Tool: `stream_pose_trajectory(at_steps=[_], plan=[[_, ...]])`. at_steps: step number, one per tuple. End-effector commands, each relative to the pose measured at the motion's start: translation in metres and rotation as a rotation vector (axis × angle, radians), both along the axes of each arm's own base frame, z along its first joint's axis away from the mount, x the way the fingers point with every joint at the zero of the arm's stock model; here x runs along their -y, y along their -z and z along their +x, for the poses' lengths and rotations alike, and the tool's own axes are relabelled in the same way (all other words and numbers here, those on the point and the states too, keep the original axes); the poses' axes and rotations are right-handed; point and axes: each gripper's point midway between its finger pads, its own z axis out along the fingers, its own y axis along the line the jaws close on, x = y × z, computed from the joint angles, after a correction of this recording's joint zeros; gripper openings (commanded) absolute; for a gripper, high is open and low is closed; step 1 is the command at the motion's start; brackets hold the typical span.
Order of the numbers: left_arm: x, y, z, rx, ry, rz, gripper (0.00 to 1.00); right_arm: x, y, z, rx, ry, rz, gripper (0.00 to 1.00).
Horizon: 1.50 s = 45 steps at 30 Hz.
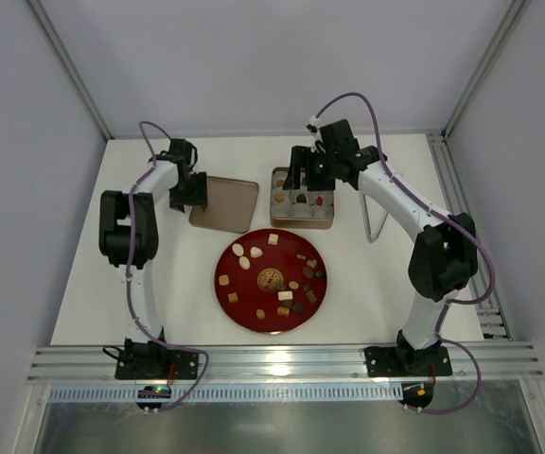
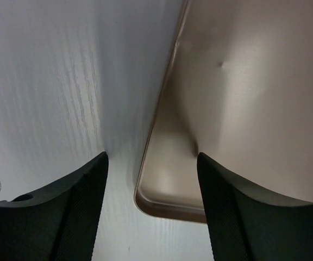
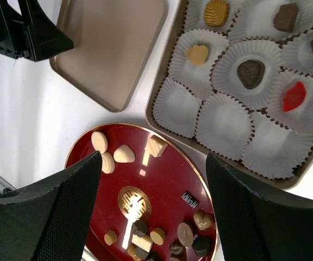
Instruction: Pack the chocolate
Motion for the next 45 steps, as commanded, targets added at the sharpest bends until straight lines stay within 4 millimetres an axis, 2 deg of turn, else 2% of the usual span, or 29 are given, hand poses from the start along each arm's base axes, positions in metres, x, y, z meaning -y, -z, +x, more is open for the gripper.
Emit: stream_pose_trajectory(at_steps=[1,5,10,14,15,16,21,23,24,26,27,28,36,44,45], plan=[[0.001,-0.013,0.026,0.074,-0.043,-0.142,0.63,-0.023,-0.034,0.011,0.1,-0.031,0.061,0.77],[-0.004,-0.007,0.033,0.072,-0.047,-0.143,0.59,-0.042,-0.035,0.009,0.105,-0.063,0.069,0.77],[0.0,0.01,0.034,0.028,-0.046,-0.162,0.5,-0.065,-0.021,0.006,0.08,-0.105,0.064,0.77],[-0.004,0.016,0.031,0.012,-0.064,-0.14,0.41,-0.074,-0.016,0.007,0.077,-0.122,0.066,0.77],[-0.001,0.018,0.029,0.002,-0.056,-0.156,0.34,-0.077,-0.015,0.007,0.078,-0.126,0.07,0.77],[0.001,0.021,0.028,-0.004,-0.056,-0.158,0.31,-0.079,-0.011,0.006,0.069,-0.13,0.066,0.77],[0.0,0.03,0.024,-0.025,-0.063,-0.125,0.25,-0.087,-0.004,0.006,0.062,-0.143,0.065,0.77],[0.007,0.032,0.023,-0.031,-0.05,-0.132,0.22,-0.09,0.0,0.006,0.056,-0.149,0.064,0.76],[0.008,0.032,0.023,-0.031,-0.051,-0.13,0.14,-0.091,0.002,0.006,0.051,-0.151,0.062,0.76],[0.008,0.033,0.022,-0.036,-0.056,-0.134,0.09,-0.095,0.005,0.006,0.049,-0.161,0.061,0.77],[0.008,0.033,0.023,-0.033,-0.057,-0.133,0.02,-0.096,0.005,0.006,0.05,-0.162,0.06,0.77],[0.009,0.031,0.023,-0.034,-0.054,-0.139,0.0,-0.097,0.004,0.007,0.056,-0.166,0.06,0.77],[0.023,0.002,0.021,-0.043,-0.056,-0.338,0.0,-0.107,0.004,0.014,0.085,-0.196,0.051,0.77],[0.014,-0.023,0.012,-0.018,-0.065,-0.367,0.0,-0.114,0.014,0.031,0.091,-0.198,0.024,0.76],[0.001,-0.025,0.012,-0.015,-0.099,-0.376,0.0,-0.114,0.015,0.031,0.089,-0.197,0.027,0.76]])
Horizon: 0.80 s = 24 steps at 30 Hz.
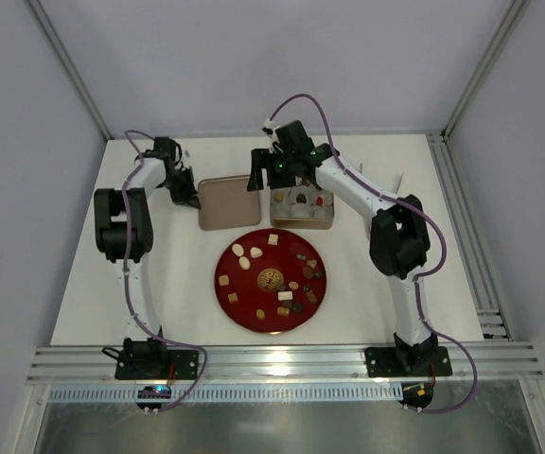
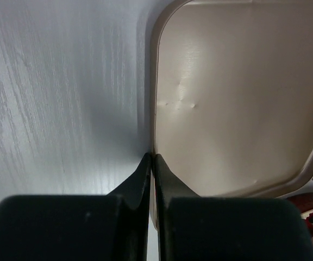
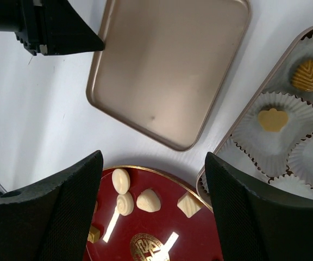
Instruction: Pack the chocolate
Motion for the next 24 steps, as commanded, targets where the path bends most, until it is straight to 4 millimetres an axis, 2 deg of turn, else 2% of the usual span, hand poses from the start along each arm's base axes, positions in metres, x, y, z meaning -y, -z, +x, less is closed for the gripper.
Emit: stream_pose_trajectory(at_steps=[1,6,12,24], plan=[[-0.011,-0.028,-0.009,0.011,-0.027,-0.064,0.0,-0.008,-0.013,0.009,0.05,-0.009,0.014,0.76],[-0.02,-0.046,-0.01,0.038,-0.051,-0.103,0.0,-0.009,0.001,0.013,0.033,-0.004,-0.005,0.76],[-0.018,-0.065,-0.012,0.069,-0.058,-0.134,0.0,-0.012,0.011,0.016,0.021,-0.006,-0.003,0.76],[-0.014,-0.078,-0.016,0.079,-0.06,-0.193,0.0,-0.024,0.015,0.022,0.008,-0.012,0.015,0.76]])
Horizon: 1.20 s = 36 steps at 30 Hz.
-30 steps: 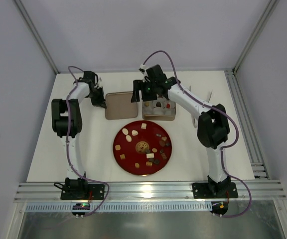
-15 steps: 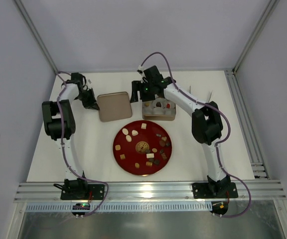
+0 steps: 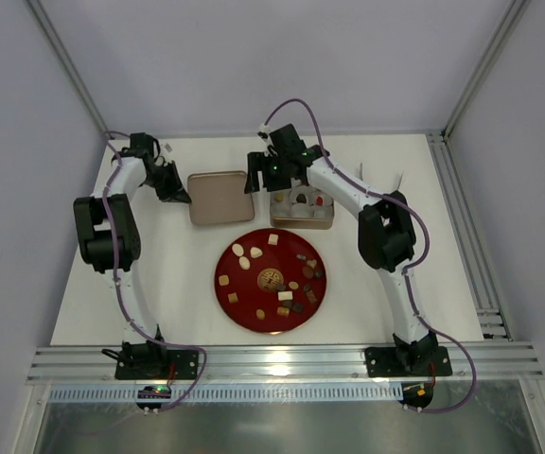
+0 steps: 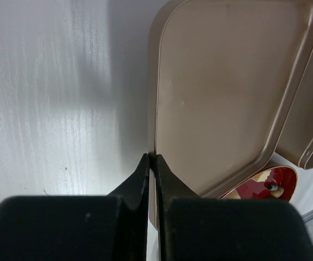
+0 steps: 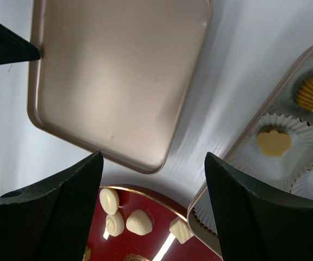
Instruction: Pack the chocolate
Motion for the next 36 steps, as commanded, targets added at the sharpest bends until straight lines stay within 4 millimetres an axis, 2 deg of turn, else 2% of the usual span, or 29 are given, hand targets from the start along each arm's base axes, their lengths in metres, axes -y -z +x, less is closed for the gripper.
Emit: stream_pose_trajectory(at_steps=[1,24,30,33,36], plan=[[0.007,-0.032,0.0,0.06,0.01,-0.066,0.0,-0.017,-0.02,0.007,0.044,-0.017,0.046,0.76],[0.018,-0.068,-0.008,0.117,0.014,-0.156,0.0,-0.033,-0.007,0.009,-0.021,0.004,0.129,0.76],[0.022,-0.073,-0.013,0.128,0.026,-0.188,0.0,-0.042,-0.016,0.008,-0.073,0.008,0.264,0.76],[0.025,-0.074,-0.014,0.131,0.032,-0.203,0.0,-0.057,-0.033,0.003,-0.093,-0.03,0.388,0.76],[0.028,-0.077,-0.017,0.132,0.035,-0.226,0.0,-0.063,-0.042,-0.004,-0.12,-0.065,0.459,0.67]])
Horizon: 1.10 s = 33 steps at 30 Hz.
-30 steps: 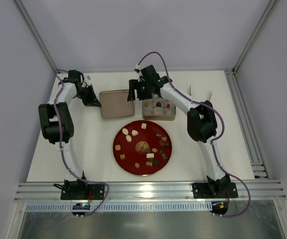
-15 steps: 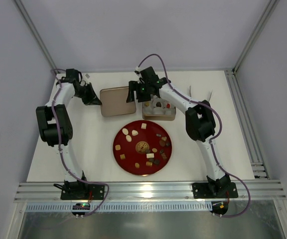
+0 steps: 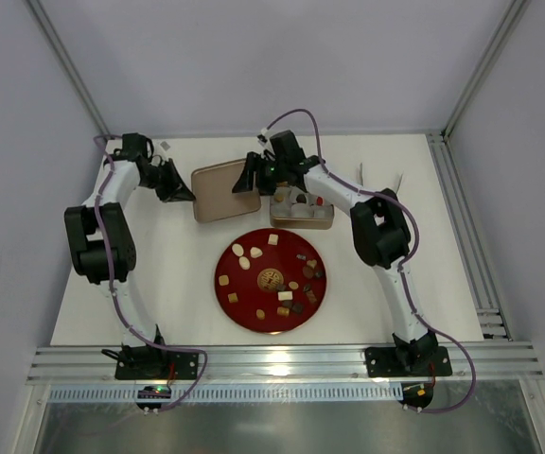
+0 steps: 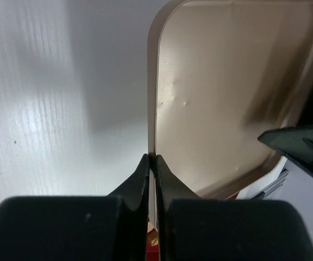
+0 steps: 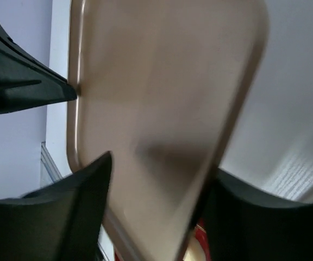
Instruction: Pack the chocolate
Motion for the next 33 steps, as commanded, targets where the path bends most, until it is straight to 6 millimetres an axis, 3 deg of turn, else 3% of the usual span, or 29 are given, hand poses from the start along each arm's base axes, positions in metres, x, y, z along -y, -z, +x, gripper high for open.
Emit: stream_pose_trajectory(at_steps=[1,2,3,5,8,11,12,13,14,16,17,18,19,21,22,23,24,25,26,28,29,30,31,32,33], plan=[[0.008,-0.037,0.003,0.102,0.012,-0.065,0.0,-0.019,-0.045,-0.005,0.004,-0.043,0.192,0.55],[0.009,-0.039,0.002,0.104,0.016,-0.068,0.0,-0.018,-0.041,-0.009,-0.021,-0.048,0.203,0.51],[0.009,-0.041,0.002,0.107,0.014,-0.067,0.0,-0.017,-0.053,-0.007,0.004,-0.046,0.234,0.47],[0.009,-0.042,0.001,0.113,0.012,-0.052,0.0,-0.013,-0.054,-0.013,-0.031,-0.041,0.263,0.39],[0.011,-0.05,-0.002,0.132,0.015,-0.028,0.04,-0.007,-0.073,-0.013,-0.019,-0.034,0.309,0.26],[0.012,-0.057,-0.006,0.155,0.022,0.039,0.16,0.0,-0.081,-0.018,-0.038,-0.025,0.332,0.12],[0.011,-0.058,-0.007,0.158,0.017,0.065,0.26,0.003,-0.086,-0.02,-0.045,-0.025,0.348,0.09],[0.015,-0.065,-0.009,0.183,0.026,0.083,0.32,0.007,-0.1,-0.018,-0.021,-0.023,0.379,0.04],[0.015,-0.067,-0.01,0.197,0.032,0.111,0.37,0.011,-0.098,-0.022,-0.047,-0.016,0.39,0.04],[0.014,-0.08,-0.012,0.246,0.028,0.169,0.42,0.018,-0.12,-0.023,-0.046,-0.006,0.453,0.04],[0.01,-0.084,-0.013,0.263,0.023,0.19,0.45,0.021,-0.121,-0.023,-0.055,0.001,0.461,0.04],[0.023,-0.09,-0.017,0.288,0.054,0.2,0.46,0.023,-0.124,-0.024,-0.064,0.004,0.46,0.04],[0.023,-0.108,-0.02,0.349,0.051,0.225,0.47,0.027,-0.128,-0.024,-0.065,0.008,0.463,0.04],[0.042,-0.121,-0.031,0.438,0.122,0.317,0.55,0.038,-0.14,-0.022,-0.066,0.033,0.467,0.04],[0.042,-0.149,-0.034,0.551,0.101,0.398,0.58,0.043,-0.145,-0.019,-0.069,0.052,0.466,0.04],[0.065,-0.158,-0.043,0.616,0.153,0.429,0.62,0.05,-0.152,-0.017,-0.069,0.066,0.469,0.04],[0.073,-0.16,-0.051,0.667,0.187,0.468,0.64,0.053,-0.153,-0.018,-0.092,0.077,0.461,0.04],[0.081,-0.176,-0.05,0.755,0.181,0.469,0.66,0.057,-0.156,-0.018,-0.105,0.088,0.461,0.04],[0.093,-0.185,-0.065,0.824,0.198,0.47,0.71,0.063,-0.165,-0.019,-0.108,0.101,0.462,0.04],[0.099,-0.197,-0.073,0.912,0.194,0.502,0.71,0.071,-0.174,-0.019,-0.099,0.119,0.461,0.04],[0.1,-0.212,-0.072,0.984,0.152,0.529,0.71,0.074,-0.175,-0.02,-0.115,0.132,0.449,0.04],[0.11,-0.212,-0.085,1.034,0.197,0.562,0.71,0.082,-0.181,-0.021,-0.118,0.15,0.444,0.04],[0.115,-0.224,-0.087,1.11,0.186,0.588,0.7,0.086,-0.184,-0.023,-0.12,0.157,0.442,0.04],[0.107,-0.211,-0.087,1.11,0.155,0.677,0.71,0.089,-0.185,-0.024,-0.13,0.169,0.436,0.04],[0.121,-0.218,-0.099,1.178,0.177,0.686,0.72,0.095,-0.191,-0.024,-0.123,0.179,0.44,0.04]])
